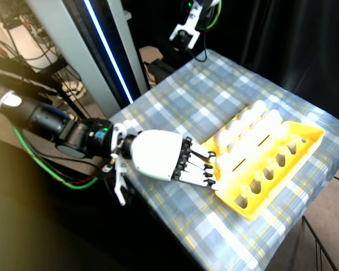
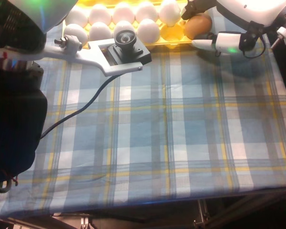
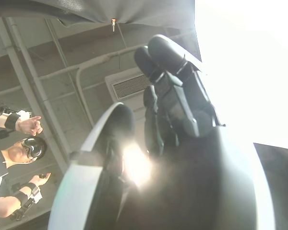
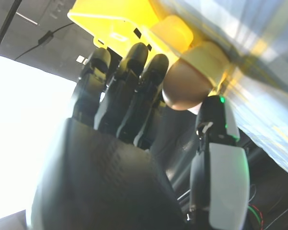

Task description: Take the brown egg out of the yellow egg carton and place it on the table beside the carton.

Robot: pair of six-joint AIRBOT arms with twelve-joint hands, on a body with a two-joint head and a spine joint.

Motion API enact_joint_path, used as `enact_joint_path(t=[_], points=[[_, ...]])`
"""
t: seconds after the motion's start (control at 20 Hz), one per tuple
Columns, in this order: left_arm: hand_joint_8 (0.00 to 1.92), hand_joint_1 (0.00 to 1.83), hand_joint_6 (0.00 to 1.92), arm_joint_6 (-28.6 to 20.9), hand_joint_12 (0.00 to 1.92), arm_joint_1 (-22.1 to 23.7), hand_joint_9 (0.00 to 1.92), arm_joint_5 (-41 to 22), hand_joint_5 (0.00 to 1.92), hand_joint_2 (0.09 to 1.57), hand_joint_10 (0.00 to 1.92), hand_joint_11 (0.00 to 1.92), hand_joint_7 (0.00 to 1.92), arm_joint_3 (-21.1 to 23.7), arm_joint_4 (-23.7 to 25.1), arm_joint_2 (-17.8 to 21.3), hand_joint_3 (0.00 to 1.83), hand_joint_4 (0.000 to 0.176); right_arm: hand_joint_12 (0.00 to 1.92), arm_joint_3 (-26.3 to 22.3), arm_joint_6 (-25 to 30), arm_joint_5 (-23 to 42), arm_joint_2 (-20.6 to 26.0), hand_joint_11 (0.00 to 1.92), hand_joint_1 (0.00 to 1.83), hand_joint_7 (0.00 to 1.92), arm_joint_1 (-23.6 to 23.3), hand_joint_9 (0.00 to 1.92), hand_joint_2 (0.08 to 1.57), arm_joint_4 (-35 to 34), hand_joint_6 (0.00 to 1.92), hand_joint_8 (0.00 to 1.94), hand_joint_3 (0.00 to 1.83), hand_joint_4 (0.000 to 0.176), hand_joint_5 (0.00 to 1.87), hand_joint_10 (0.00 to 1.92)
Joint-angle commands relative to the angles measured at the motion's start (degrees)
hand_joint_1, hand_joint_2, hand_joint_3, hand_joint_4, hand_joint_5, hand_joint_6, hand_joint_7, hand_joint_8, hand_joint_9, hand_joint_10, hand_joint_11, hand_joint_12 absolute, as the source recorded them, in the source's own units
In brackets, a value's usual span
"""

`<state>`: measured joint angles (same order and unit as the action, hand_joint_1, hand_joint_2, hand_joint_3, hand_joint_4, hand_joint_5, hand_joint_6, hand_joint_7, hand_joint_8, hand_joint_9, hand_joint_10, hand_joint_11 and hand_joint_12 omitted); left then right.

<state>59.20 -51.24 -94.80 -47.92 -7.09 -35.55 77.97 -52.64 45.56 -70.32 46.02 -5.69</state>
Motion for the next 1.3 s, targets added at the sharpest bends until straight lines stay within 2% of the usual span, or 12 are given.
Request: enact_joint_path(t=[0.0,0.25,0.3,0.35,0.5,0.6,0.7,0.8,0.85,0.95,1.2,1.25], points=[[0.01,0.73,0.01,-0.5,1.24,1.0,0.6,-4.7,0.43,1.57,0.62,0.49,0.43,0.5,2.0,-0.5,0.13,0.0,0.14,-0.1,-0.1,7.5,0.4,0.31,1.03,0.95,-0.7,0.79,1.18,-0.3,1.17,0.0,0.0,0.017,0.86,0.0],[0.0,0.86,0.0,-0.5,1.24,1.0,0.6,-4.7,0.44,1.57,0.62,0.42,0.32,0.5,2.0,-0.5,0.09,0.0,0.23,-3.4,-0.1,11.7,3.6,0.44,1.07,1.02,-0.7,0.88,1.17,-0.3,1.14,0.01,0.0,0.0,0.88,0.01],[0.0,0.84,0.0,-0.5,1.28,1.0,0.62,-4.7,0.4,1.57,0.68,0.4,0.32,0.5,2.0,-0.5,0.13,0.0,0.33,-4.4,-0.1,12.8,4.4,0.53,1.2,1.09,-0.7,0.94,1.14,-0.2,1.12,0.68,0.0,0.0,0.84,0.0],[0.0,0.83,0.01,-0.5,1.27,1.0,0.57,-4.7,0.41,1.57,0.65,0.43,0.32,0.5,2.0,-0.5,0.12,0.0,0.59,-5.6,-0.1,14.1,5.3,0.58,1.23,1.08,-0.7,1.01,1.14,0.0,1.12,0.9,0.0,0.0,0.81,0.01],[0.03,0.84,0.01,-0.5,1.27,1.0,0.65,-4.7,0.45,1.57,0.66,0.4,0.41,0.5,2.0,-0.5,0.07,0.0,0.78,-8.9,-0.1,17.2,7.4,0.7,1.24,1.07,-0.6,1.07,1.15,1.1,1.16,0.98,0.0,0.0,0.76,0.01],[0.0,0.93,0.01,-0.5,1.23,1.0,0.65,-4.7,0.47,1.57,0.65,0.37,0.32,0.5,2.0,-0.4,0.08,0.0,0.71,-11.4,-0.1,20.0,8.5,0.75,1.34,0.97,0.5,1.07,1.12,2.0,0.15,1.03,0.0,0.0,0.81,0.0],[0.01,0.98,0.03,-0.5,1.21,1.0,0.63,-4.7,0.54,1.57,0.58,0.41,0.35,0.5,2.0,-0.5,0.15,0.0,0.51,-13.2,-0.1,22.7,8.8,0.46,1.01,0.98,2.0,0.93,1.14,2.2,0.01,0.14,0.0,0.0,0.83,0.0],[0.0,0.96,0.02,-0.5,1.19,1.0,0.66,-4.7,0.54,1.57,0.49,0.51,0.3,0.5,2.0,-0.5,0.13,0.0,0.19,-14.6,-0.1,24.1,8.6,0.16,0.96,1.07,3.4,0.8,1.14,2.8,0.0,0.01,0.0,0.0,0.81,0.0],[0.0,1.01,0.02,-0.5,1.23,1.0,0.69,-4.7,0.54,1.57,0.54,0.47,0.29,0.5,2.0,-0.5,0.17,0.0,0.07,-15.0,-0.1,24.2,8.1,0.2,1.28,1.13,3.9,0.8,1.06,3.4,0.02,0.58,0.0,0.0,0.83,0.01],[0.0,1.01,0.01,-0.5,1.28,1.0,0.76,-4.7,0.53,1.57,0.87,0.45,0.3,0.5,2.0,-0.5,0.18,0.0,0.03,-15.0,-0.1,24.1,6.7,0.23,1.35,1.03,5.1,0.81,1.08,3.6,0.0,0.91,0.0,0.0,0.82,0.0],[0.0,0.98,0.01,-0.5,1.28,1.0,0.7,-4.7,0.51,1.57,0.64,0.5,0.33,0.5,2.0,-0.5,0.19,0.0,0.01,-14.0,0.0,20.9,3.4,0.21,1.35,0.99,6.7,0.8,1.1,3.7,0.0,0.99,0.0,0.0,0.81,0.01],[0.0,1.01,0.01,-0.5,1.23,1.0,0.69,-4.7,0.51,1.57,0.51,0.54,0.28,0.5,2.0,-0.5,0.19,0.0,0.03,-13.6,0.0,20.0,2.8,0.2,1.26,0.97,6.7,0.81,1.11,3.7,0.84,1.03,0.03,0.0,0.89,0.03]])
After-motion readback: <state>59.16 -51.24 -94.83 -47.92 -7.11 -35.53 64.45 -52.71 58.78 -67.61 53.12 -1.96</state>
